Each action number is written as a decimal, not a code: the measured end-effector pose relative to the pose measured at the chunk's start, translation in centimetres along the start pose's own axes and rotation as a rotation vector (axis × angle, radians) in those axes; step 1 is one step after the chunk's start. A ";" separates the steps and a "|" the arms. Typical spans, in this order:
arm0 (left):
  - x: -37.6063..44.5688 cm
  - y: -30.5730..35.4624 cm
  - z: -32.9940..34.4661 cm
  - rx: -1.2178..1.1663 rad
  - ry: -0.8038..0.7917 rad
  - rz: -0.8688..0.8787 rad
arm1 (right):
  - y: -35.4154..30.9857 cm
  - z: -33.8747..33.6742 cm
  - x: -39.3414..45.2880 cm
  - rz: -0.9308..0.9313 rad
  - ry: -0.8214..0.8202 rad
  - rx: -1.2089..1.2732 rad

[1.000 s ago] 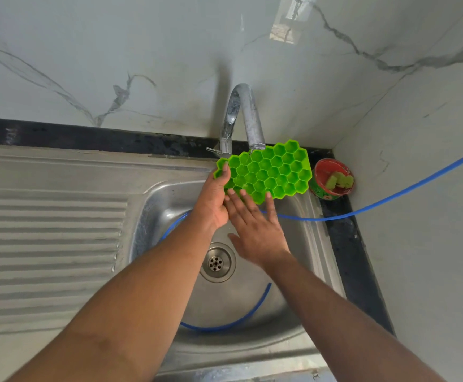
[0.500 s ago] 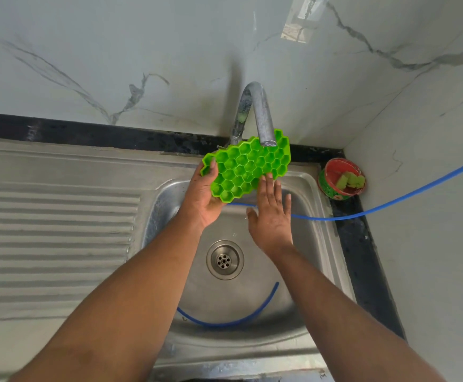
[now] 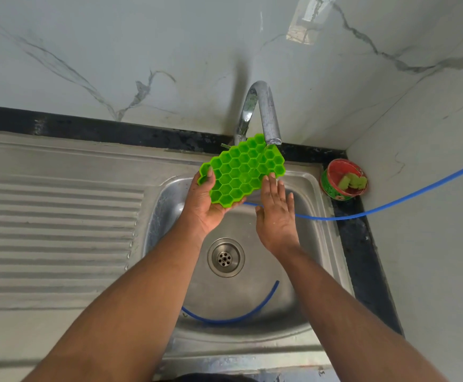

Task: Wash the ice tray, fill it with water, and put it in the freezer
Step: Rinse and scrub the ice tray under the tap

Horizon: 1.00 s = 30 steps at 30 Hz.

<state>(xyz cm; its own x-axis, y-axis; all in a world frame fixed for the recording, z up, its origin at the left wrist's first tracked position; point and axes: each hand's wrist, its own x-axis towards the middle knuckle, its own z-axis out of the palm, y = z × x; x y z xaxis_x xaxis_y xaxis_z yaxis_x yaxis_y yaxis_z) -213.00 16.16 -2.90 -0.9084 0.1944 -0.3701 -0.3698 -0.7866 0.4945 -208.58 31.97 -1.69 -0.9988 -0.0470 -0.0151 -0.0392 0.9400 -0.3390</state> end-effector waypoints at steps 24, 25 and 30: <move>4.2 0.5 6.9 0.585 0.004 -0.518 | 3.0 -1.4 -4.8 -0.075 0.267 -0.246; 4.1 0.5 6.6 0.627 -0.013 -0.543 | 2.9 -1.5 -4.5 -0.099 0.244 -0.244; 4.1 1.2 5.5 0.733 -0.049 -0.585 | 2.0 -2.0 -2.3 -0.231 0.117 -0.251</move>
<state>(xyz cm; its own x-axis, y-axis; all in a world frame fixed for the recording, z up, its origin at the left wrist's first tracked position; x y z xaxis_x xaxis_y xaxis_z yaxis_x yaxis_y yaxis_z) -218.20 19.24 0.47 -0.5406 0.4800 -0.6909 -0.7854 0.0063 0.6190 -206.39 34.65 -0.42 -0.9588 -0.2425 0.1480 -0.2559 0.9635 -0.0789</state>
